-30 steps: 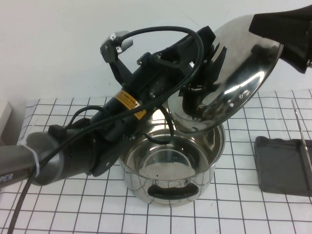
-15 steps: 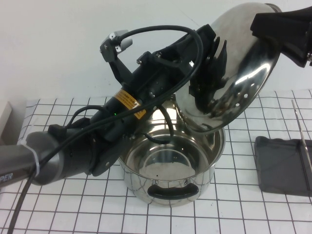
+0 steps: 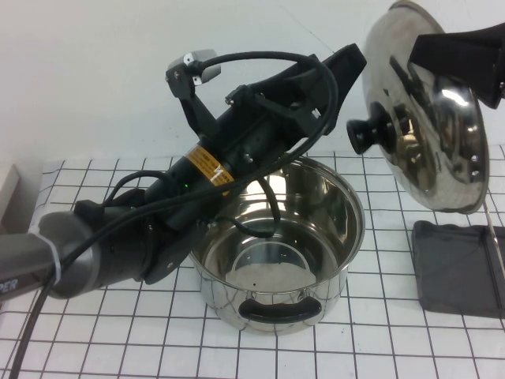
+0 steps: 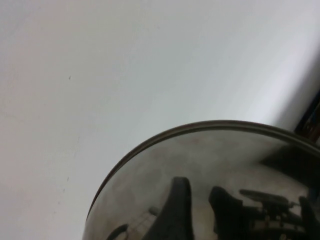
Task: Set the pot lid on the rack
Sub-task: Hand over the pot lid, then place the pot lid on the pot rack
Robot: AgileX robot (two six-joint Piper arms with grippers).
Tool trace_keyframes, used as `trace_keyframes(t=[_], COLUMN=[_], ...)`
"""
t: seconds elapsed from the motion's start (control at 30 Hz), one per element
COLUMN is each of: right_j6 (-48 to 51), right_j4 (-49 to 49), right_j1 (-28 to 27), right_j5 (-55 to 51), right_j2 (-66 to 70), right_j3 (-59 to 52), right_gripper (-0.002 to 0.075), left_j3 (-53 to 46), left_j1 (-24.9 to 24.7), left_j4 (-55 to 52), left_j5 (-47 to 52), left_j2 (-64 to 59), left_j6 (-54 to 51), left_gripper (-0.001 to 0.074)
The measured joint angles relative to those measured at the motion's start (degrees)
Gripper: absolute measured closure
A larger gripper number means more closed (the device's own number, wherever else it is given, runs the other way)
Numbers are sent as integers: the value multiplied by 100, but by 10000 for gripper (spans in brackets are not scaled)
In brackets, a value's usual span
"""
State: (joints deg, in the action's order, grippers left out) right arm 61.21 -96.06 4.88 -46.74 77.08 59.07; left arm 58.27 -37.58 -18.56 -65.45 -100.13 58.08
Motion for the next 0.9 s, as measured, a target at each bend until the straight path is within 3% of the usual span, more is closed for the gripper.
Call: trace_keyframes(t=[0.2, 0.33, 0.4, 0.5, 0.6, 0.77, 0.9], right_j6=[247, 417, 462, 338, -39, -129, 89], right_j4=[0, 0, 45, 685, 1437, 1962, 1779], right_j1=[0, -76, -241, -647, -1085, -1441, -1448], right_j5=[1, -24, -68, -94, -143, -163, 59], right_j2=[1, -151, -345, -772, -1230, -1651, -1676], right_j3=[0, 0, 0, 0, -88, -486, -1100], right_gripper=[705, 706, 706, 706, 706, 706, 706], left_j3=[0, 0, 0, 0, 0, 10, 10], left_j1=[36, 381, 748, 1487, 2220, 2983, 2992], left_j4=[-87, -845, -1480, -2580, -3755, -5461, -6958], left_j5=[-23, -24, -24, -24, -24, 300, 1223], left_j2=[0, 8, 61, 251, 615, 1576, 2475], left_j6=[-257, 24, 448, 1114, 1449, 1894, 2569], left_gripper=[86, 114, 201, 470, 654, 724, 732])
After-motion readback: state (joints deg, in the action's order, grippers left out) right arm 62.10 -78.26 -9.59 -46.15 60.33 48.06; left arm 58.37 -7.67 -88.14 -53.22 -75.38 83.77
